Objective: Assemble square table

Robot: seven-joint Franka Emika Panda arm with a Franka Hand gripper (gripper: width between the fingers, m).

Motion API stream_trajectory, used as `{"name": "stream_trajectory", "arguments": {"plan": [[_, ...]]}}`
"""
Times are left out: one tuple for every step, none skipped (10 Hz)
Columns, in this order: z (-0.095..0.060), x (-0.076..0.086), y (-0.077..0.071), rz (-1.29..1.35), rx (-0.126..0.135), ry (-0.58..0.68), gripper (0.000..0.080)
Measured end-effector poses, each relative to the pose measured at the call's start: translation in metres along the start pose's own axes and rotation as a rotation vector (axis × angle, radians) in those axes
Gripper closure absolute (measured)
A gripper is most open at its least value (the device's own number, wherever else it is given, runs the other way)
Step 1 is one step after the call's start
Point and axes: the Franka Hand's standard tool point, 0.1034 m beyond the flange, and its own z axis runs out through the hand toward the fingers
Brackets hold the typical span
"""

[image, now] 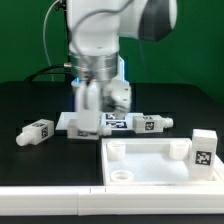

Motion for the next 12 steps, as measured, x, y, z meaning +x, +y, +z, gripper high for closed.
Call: {"name": "stream_trajectory", "arguments": {"plan": [[0.001, -0.013, 0.010, -0.082, -0.005, 0.000, 0.0511], [-0.003, -0.023, 0.018, -0.137, -0.031, -0.004, 0.0511], [-0.006, -0.027, 0.018, -0.204, -0.031, 0.000, 0.0511], [-0.003, -0.024, 0.018, -0.291, -0.033, 0.000, 0.0511], [-0.003, -0.024, 0.018, -0.350, -0.035, 0.000, 0.0511], [-0.003, -0.024, 0.018, -0.429, -0.035, -0.002, 0.0511], [-0.002, -0.024, 0.019, -0.562, -0.033, 0.002, 0.0511], [0.000, -0.023, 0.020, -0.733, -0.027, 0.006, 0.0511], [0.001, -0.022, 0.022, -0.838, -0.023, 0.011, 0.0511], [0.002, -0.020, 0.021, -0.865, 0.006, 0.032, 0.0511], [0.004, -0.017, 0.024, -0.870, 0.037, 0.062, 0.0511], [0.005, -0.017, 0.026, -0.976, 0.025, 0.058, 0.0511]]}}
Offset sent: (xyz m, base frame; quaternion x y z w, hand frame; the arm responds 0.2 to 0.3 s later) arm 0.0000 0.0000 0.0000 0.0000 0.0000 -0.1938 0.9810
